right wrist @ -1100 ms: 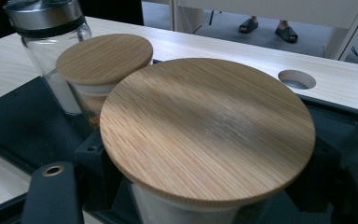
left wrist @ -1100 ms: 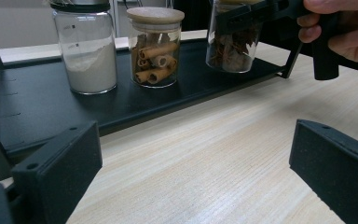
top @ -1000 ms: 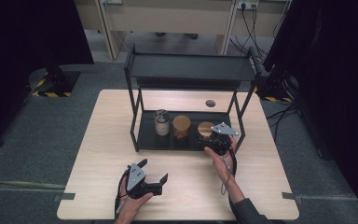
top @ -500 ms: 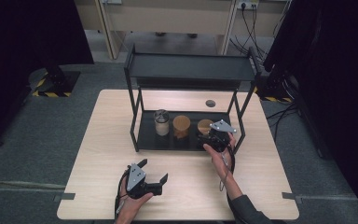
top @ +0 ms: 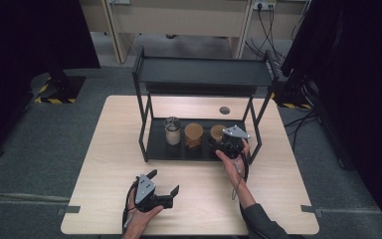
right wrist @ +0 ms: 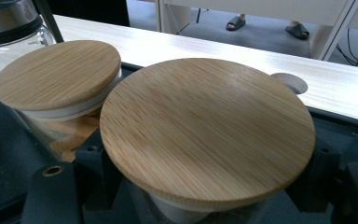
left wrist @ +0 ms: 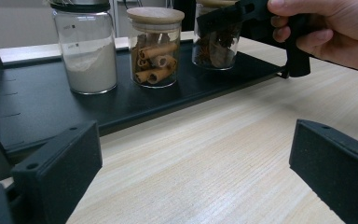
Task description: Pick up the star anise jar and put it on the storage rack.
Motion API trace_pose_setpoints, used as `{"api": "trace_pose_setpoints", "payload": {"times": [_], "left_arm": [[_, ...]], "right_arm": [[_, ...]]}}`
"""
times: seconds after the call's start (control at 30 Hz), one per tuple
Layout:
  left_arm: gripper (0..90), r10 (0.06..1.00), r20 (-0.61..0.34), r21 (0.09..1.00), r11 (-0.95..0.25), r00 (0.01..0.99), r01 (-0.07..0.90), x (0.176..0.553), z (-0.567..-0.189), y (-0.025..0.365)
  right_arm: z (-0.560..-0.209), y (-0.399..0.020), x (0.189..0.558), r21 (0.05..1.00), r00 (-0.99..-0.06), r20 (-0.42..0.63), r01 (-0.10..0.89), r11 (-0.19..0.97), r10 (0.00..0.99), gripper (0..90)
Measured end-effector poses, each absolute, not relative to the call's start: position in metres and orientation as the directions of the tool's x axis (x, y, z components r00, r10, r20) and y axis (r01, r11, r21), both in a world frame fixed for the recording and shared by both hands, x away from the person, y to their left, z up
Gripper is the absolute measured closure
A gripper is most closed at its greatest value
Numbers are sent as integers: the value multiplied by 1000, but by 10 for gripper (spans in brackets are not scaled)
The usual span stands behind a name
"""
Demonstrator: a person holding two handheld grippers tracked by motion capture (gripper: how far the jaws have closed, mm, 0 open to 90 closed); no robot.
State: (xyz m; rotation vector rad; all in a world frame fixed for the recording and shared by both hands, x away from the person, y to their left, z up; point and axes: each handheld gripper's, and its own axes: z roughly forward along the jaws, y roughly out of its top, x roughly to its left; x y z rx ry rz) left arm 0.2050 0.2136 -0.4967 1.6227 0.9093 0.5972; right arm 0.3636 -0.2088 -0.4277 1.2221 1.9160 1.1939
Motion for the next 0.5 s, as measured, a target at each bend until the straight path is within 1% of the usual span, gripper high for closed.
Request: {"api": "trace_pose_setpoints", "payload": {"times": [0.5], "left_arm": [[18,814,-83,966,-76,575,247,205,-497,214]], "right_arm": [[-434,-206,374,896,-395,9,411,168,919,261]]}}
